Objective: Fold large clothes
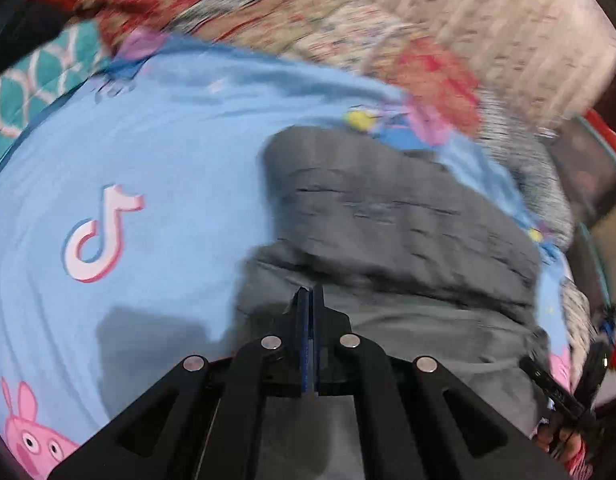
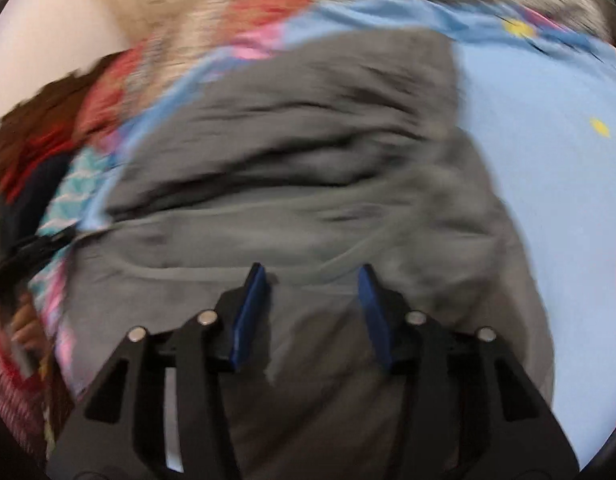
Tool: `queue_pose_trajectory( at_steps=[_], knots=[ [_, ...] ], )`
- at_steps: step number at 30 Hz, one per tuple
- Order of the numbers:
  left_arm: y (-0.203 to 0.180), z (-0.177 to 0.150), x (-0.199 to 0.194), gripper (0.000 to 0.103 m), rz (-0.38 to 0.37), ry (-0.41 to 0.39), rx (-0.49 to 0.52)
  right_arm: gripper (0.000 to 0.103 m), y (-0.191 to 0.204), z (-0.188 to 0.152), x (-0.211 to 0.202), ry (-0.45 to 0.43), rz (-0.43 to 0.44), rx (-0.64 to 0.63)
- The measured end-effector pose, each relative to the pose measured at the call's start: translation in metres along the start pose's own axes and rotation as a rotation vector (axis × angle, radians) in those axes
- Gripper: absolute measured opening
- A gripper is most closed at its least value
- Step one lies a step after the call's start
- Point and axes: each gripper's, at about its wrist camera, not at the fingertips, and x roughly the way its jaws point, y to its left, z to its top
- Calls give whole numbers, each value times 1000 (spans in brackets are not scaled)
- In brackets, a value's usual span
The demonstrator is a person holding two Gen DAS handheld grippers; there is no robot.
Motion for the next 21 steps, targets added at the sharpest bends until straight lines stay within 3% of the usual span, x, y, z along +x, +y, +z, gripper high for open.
queue_pose_trajectory(
  at_steps=[2,3,4,7,9,12,14,16,21],
  knots=[
    [24,6,17,29,18,83,-91,38,0,-1,-5,9,20,-1],
    [35,7,18,29,71,84,-133,39,5,0,-13,7,27,-28],
    [47,8,14,29,65,74,-170,39,8,2,-22,-9,41,-52],
    [78,9,5,29,-69,76,-310,40,18,16,-58,-53,68,-95],
    [90,11,-16,29,-117,0,-383,40,37,38,-78,-84,83,-164],
    [65,20,-37,29,-183,-67,-311,40,84,96,-88,-112,75,-270],
    [37,28,-40,29,-216,-75,-223,43,108,140,-68,-97,65,-291],
    [9,34,-39,29,-227,-69,-147,51,122,175,-41,-73,64,-287],
    [-48,12,-27,29,-263,-33,48,54,146,236,72,49,21,-223]
  ],
)
